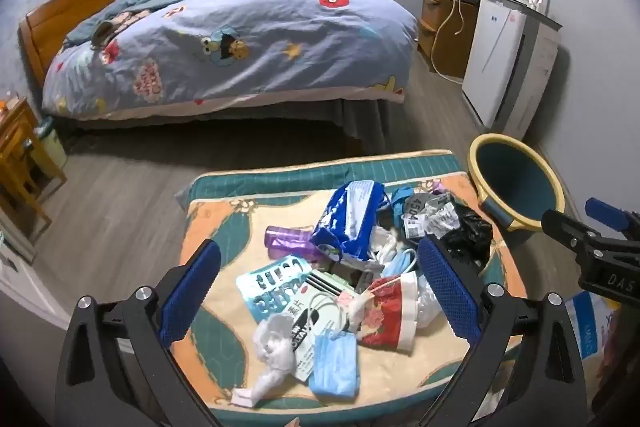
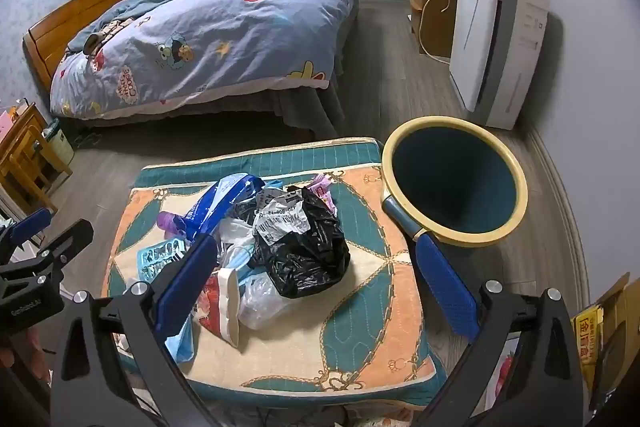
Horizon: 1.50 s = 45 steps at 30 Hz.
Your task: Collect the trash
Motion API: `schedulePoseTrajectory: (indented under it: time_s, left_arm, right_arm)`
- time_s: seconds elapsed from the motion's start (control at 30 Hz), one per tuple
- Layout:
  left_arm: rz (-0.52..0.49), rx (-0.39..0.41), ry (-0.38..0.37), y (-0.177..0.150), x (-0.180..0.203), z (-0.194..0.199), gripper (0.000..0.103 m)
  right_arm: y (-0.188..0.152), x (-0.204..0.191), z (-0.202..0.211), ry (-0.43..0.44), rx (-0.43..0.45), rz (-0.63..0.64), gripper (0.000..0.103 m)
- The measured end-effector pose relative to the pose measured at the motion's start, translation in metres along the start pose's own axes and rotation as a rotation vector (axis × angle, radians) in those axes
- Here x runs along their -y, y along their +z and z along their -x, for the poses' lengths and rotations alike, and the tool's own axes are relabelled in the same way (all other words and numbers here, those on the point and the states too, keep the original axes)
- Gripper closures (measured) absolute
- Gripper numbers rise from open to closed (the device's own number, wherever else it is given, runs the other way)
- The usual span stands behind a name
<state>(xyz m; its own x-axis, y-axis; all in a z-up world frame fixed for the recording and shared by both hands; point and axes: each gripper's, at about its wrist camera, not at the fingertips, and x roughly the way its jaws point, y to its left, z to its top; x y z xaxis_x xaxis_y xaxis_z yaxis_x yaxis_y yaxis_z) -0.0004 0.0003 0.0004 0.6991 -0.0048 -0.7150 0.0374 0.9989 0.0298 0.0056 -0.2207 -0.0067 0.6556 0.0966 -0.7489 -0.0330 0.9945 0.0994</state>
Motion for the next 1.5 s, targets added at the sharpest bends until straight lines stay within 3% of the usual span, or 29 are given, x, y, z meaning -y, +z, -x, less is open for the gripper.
schedulePoseTrajectory:
  time_s: [1.5]
  left_arm:
    - [0.005, -0.013, -0.002, -0.0016, -0.0026, -0.0022, 0.005]
  right_arm:
    - [-0.0012, 0.0019, -0.0011, -0.010, -0.002, -0.009, 0.006]
